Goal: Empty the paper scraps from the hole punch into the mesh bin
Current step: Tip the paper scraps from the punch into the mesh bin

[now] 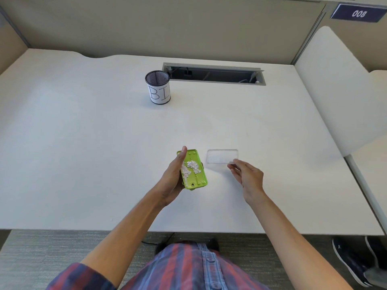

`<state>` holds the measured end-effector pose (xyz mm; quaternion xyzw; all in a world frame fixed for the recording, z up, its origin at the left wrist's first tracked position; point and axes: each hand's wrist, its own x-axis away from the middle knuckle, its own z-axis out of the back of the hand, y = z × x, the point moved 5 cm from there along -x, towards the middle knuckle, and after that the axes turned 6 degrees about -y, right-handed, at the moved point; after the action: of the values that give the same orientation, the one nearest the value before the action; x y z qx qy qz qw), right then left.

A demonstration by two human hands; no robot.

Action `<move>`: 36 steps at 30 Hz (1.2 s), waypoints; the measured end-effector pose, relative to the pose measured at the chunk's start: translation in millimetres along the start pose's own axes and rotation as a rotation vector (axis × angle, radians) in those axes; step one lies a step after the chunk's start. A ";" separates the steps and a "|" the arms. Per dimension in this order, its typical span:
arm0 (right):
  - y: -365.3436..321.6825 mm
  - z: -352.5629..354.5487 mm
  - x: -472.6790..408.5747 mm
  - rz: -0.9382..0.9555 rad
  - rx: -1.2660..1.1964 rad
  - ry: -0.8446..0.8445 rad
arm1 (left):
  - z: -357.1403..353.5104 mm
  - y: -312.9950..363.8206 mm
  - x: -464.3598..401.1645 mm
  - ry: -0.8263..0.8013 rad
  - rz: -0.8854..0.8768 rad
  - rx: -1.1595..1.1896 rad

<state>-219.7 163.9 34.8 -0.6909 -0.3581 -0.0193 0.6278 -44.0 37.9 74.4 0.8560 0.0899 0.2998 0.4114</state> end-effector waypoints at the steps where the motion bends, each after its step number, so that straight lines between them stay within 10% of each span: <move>1: 1.7 2.0 -2.2 0.002 0.030 0.002 | 1.4 0.0 -1.3 0.004 0.001 0.003; 10: -21.4 18.1 6.1 0.389 1.096 0.184 | 13.3 0.9 -16.9 0.021 -0.018 -0.030; 20: -36.2 -72.3 66.8 0.572 0.847 -0.326 | 13.4 13.4 -35.1 0.061 -0.043 -0.086; 26: -42.5 -101.6 67.5 0.670 1.242 -0.226 | 8.7 27.4 -47.2 0.055 -0.031 -0.140; 36: -40.3 -108.1 40.7 0.704 1.086 -0.079 | 7.9 39.9 -72.7 -0.067 -0.028 -0.145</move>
<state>-164.7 86.1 111.4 -0.3515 -0.0917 0.3968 0.8430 -101.5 -22.1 69.0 0.8320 0.0660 0.2712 0.4794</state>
